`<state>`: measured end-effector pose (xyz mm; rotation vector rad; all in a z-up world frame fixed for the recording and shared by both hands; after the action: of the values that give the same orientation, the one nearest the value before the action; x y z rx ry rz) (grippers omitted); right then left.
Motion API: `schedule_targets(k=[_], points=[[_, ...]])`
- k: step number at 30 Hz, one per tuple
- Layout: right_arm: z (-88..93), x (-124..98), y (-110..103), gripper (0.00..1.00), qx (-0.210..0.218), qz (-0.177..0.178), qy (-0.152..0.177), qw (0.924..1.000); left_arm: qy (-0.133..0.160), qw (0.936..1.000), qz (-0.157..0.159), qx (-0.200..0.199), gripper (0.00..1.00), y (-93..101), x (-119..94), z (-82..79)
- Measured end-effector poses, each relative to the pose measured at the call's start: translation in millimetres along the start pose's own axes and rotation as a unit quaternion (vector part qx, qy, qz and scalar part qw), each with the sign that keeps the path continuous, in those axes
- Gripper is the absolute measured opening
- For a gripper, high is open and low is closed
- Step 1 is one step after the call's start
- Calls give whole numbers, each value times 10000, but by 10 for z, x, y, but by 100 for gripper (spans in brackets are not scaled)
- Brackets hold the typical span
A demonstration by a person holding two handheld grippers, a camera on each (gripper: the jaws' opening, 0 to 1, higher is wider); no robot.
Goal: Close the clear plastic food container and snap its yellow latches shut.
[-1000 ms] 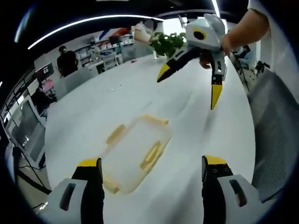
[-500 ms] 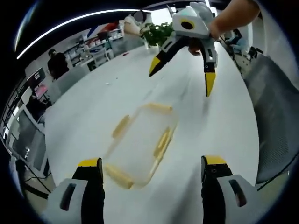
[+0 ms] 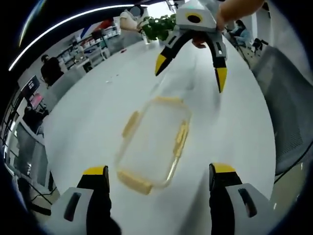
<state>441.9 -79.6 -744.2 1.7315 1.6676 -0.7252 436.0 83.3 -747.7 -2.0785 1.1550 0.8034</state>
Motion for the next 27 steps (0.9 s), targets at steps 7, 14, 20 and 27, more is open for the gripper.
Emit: schedule_targets(k=[7, 14, 20, 27], points=[[-20, 57, 55, 84, -82, -95, -77, 9999, -160, 9996, 141, 209, 82, -57, 69, 56], [-9, 155, 88, 82, -108, -222, -182, 9995, -302, 9982, 249, 446, 80, -104, 110, 87], [27, 211, 97, 80, -38, -287, -290, 9992, -473, 9959, 315, 705, 80, -151, 138, 134], [82, 264, 119, 79, -76, -357, -442, 9984, -552, 9945, 361, 810, 79, -205, 180, 154]])
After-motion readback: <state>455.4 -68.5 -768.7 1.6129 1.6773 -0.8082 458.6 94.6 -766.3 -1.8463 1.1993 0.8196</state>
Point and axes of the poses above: the point that each gripper's makers call its tool centre point, and the gripper's own axes: x roughly forward along the fingers, y roughly to its right, z roughly out of its underside, the point moved 2 cm from there along -x, roughly backward along the fingers, and after that the axes turned 3 degrees about -z, right-handed, at the moved point
